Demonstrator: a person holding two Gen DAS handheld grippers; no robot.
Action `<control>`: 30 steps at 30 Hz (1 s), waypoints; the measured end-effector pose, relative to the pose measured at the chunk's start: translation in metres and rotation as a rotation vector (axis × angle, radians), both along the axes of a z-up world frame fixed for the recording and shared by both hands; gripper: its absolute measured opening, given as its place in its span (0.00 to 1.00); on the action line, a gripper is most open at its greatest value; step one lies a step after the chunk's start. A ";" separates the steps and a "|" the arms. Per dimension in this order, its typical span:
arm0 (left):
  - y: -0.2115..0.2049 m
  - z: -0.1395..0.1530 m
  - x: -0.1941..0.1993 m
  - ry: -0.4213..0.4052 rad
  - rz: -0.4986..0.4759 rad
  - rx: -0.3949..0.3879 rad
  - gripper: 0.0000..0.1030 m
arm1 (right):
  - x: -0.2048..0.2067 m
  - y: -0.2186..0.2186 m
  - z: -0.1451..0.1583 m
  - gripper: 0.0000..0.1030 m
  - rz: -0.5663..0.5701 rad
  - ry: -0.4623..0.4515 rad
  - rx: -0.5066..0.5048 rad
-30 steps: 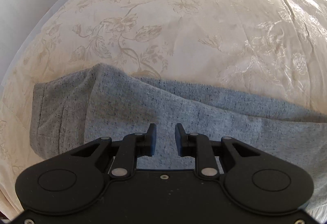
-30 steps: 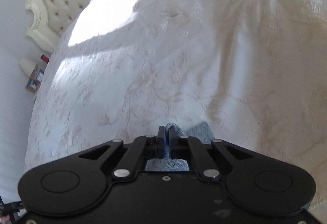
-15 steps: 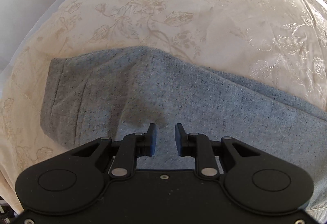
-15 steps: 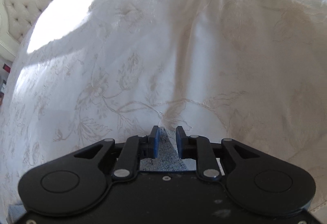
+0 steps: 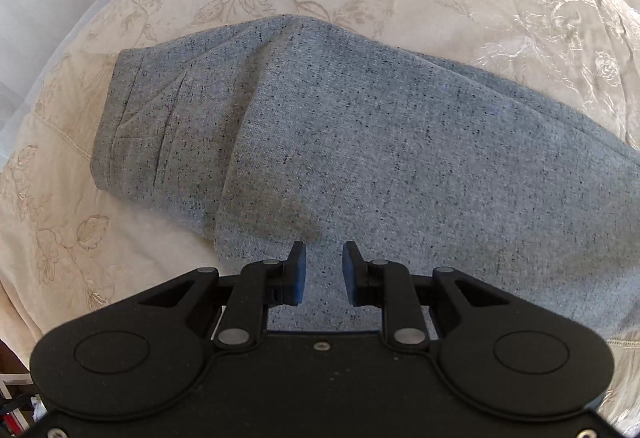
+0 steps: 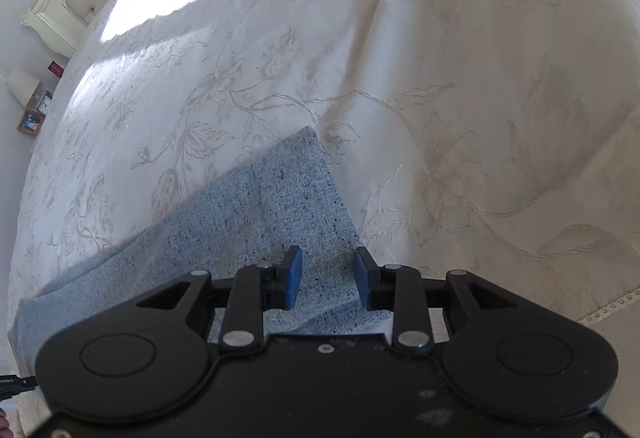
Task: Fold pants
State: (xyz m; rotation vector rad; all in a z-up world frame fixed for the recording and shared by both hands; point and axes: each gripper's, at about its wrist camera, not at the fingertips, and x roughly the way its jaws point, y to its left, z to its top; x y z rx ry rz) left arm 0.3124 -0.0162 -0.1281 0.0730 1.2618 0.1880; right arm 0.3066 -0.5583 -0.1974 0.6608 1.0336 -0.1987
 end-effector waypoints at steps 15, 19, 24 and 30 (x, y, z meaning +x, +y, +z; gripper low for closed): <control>-0.014 0.015 -0.025 -0.031 0.003 -0.010 0.30 | -0.001 -0.035 -0.019 0.41 0.009 0.101 0.148; -0.016 0.017 -0.029 -0.032 -0.014 0.012 0.30 | -0.009 -0.023 -0.002 0.17 0.025 -0.004 0.107; -0.014 0.020 -0.027 -0.033 -0.014 0.017 0.30 | -0.011 -0.005 0.050 0.05 0.116 -0.088 0.051; -0.005 0.023 -0.018 -0.040 -0.031 0.013 0.30 | -0.013 -0.019 0.033 0.08 0.046 0.100 -0.152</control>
